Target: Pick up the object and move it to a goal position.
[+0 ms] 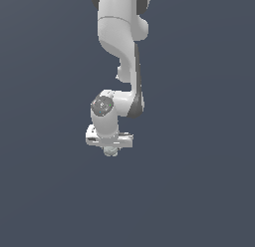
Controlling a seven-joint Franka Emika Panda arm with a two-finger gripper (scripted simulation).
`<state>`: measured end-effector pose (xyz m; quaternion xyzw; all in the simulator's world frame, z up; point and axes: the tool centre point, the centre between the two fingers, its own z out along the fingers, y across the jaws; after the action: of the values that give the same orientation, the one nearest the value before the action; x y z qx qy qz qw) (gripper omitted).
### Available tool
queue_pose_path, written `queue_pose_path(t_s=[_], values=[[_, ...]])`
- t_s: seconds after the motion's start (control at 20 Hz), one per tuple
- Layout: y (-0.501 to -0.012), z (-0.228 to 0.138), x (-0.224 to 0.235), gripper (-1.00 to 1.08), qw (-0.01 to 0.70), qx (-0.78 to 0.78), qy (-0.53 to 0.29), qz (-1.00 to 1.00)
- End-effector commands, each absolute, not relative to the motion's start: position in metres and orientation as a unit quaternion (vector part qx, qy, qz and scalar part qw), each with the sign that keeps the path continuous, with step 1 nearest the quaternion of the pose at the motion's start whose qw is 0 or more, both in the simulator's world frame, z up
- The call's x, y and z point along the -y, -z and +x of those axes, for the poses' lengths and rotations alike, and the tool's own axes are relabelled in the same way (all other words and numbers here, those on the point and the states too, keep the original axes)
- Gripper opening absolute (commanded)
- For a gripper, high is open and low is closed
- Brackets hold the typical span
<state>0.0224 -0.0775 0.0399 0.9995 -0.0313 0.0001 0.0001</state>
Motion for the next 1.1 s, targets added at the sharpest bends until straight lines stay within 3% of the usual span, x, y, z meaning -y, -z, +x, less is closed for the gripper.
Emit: queue_pose_path(t_s=[0.0, 1.05], values=[[-0.04, 0.021, 0.076, -1.0, 0.0, 0.031, 0.0, 1.0], [-0.045, -0.055, 0.03, -1.0, 0.0, 0.031, 0.0, 1.0]])
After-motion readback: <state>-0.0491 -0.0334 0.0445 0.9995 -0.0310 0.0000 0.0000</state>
